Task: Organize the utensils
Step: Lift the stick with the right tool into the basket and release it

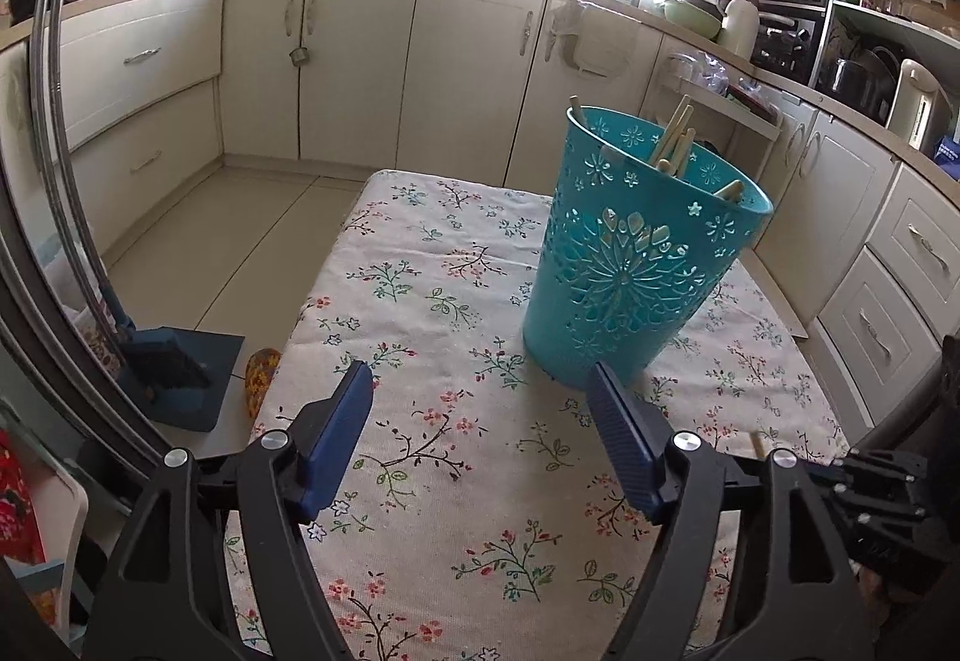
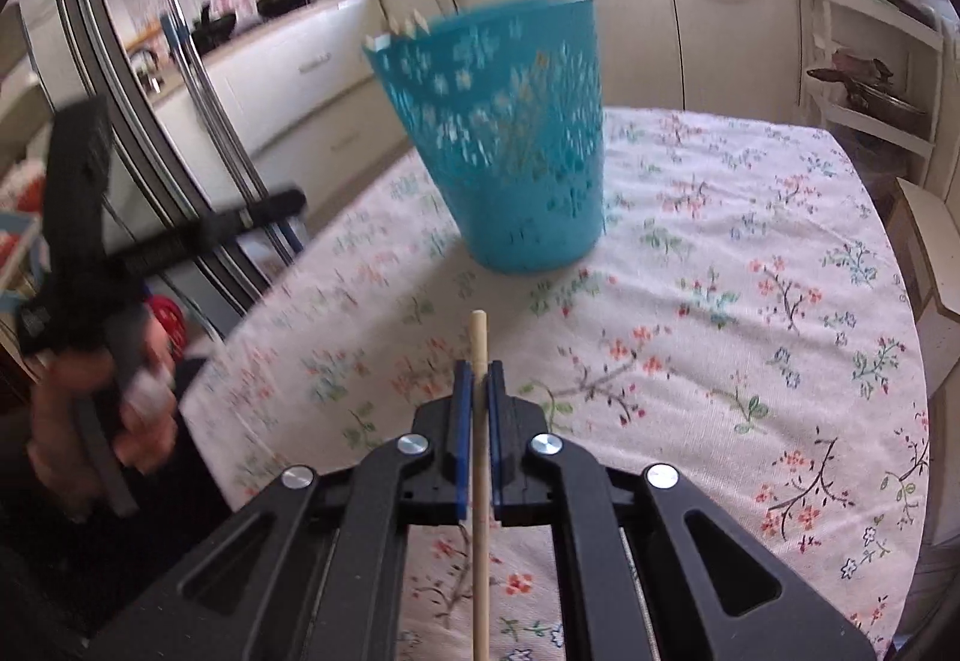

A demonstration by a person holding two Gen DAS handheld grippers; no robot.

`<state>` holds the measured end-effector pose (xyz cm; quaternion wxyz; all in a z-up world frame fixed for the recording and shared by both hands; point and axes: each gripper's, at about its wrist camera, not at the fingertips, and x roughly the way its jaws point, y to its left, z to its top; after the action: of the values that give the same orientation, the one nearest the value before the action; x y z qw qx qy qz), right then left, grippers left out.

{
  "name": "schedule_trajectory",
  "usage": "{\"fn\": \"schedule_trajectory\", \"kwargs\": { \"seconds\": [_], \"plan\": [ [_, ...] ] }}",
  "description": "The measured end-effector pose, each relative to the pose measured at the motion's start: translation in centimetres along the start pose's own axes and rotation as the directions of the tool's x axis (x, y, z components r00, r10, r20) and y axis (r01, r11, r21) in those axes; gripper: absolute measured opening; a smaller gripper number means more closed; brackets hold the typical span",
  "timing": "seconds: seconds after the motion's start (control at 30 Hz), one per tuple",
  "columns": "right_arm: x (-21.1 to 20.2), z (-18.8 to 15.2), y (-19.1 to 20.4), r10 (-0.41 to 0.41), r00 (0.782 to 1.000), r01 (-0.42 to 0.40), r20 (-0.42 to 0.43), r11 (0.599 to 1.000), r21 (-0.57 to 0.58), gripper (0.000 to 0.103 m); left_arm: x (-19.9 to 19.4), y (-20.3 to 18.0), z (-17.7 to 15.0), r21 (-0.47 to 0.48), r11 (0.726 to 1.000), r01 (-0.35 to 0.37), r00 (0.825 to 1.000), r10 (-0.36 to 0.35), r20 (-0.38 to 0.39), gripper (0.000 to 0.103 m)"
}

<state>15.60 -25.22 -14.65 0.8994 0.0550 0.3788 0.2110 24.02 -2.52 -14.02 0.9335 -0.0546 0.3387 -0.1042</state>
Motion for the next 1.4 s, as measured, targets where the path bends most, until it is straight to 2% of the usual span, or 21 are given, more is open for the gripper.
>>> {"fn": "schedule_trajectory", "kwargs": {
  "seconds": [0.2, 0.43, 0.63, 0.8, 0.93, 1.07, 1.23, 1.4],
  "plan": [
    [-3.2, 2.8, 0.5, 0.085, 0.989, -0.089, 0.125, 0.996, 0.031, 0.006, -0.2, -0.7, -0.3, 0.019, 1.0, 0.004, 1.0, -0.004, -0.009, 0.074],
    [-6.4, 8.2, 1.6, 0.166, 0.946, -0.173, 0.279, 0.985, 0.001, 0.006, -0.4, -0.9, -0.3, 0.012, 1.0, 0.012, 1.0, -0.012, -0.014, 0.076],
    [-8.2, 12.8, 2.1, 0.184, 0.912, -0.182, 0.368, 0.982, -0.039, 0.006, -0.3, -0.3, -0.3, -0.013, 1.0, 0.007, 1.0, -0.008, -0.023, 0.076],
    [-9.0, 17.2, 2.3, 0.158, 0.888, -0.15, 0.432, 0.987, -0.054, 0.006, -0.3, 0.1, -0.4, -0.025, 1.0, 0.009, 1.0, -0.009, -0.028, 0.076],
    [-9.4, 19.5, 2.5, 0.134, 0.876, -0.12, 0.463, 0.991, -0.061, 0.006, -0.3, 0.5, -0.4, -0.037, 0.999, 0.012, 0.999, -0.013, -0.029, 0.077],
    [-8.7, 21.0, 2.4, 0.089, 0.877, -0.068, 0.472, 0.996, -0.061, 0.006, -0.2, 0.8, -0.4, -0.05, 0.999, 0.015, 0.999, -0.016, -0.032, 0.077],
    [-5.8, 20.9, 1.9, 0.025, 0.906, 0.0, 0.423, 0.998, -0.061, 0.006, -0.6, 0.9, -0.2, -0.048, 0.999, 0.01, 0.999, -0.012, -0.032, 0.077],
    [-3.1, 19.1, 1.0, -0.02, 0.935, 0.039, 0.355, 0.998, -0.046, 0.006, -1.5, 0.8, 0.0, -0.042, 0.999, -0.009, 1.0, 0.007, -0.026, 0.081]
  ]
}}
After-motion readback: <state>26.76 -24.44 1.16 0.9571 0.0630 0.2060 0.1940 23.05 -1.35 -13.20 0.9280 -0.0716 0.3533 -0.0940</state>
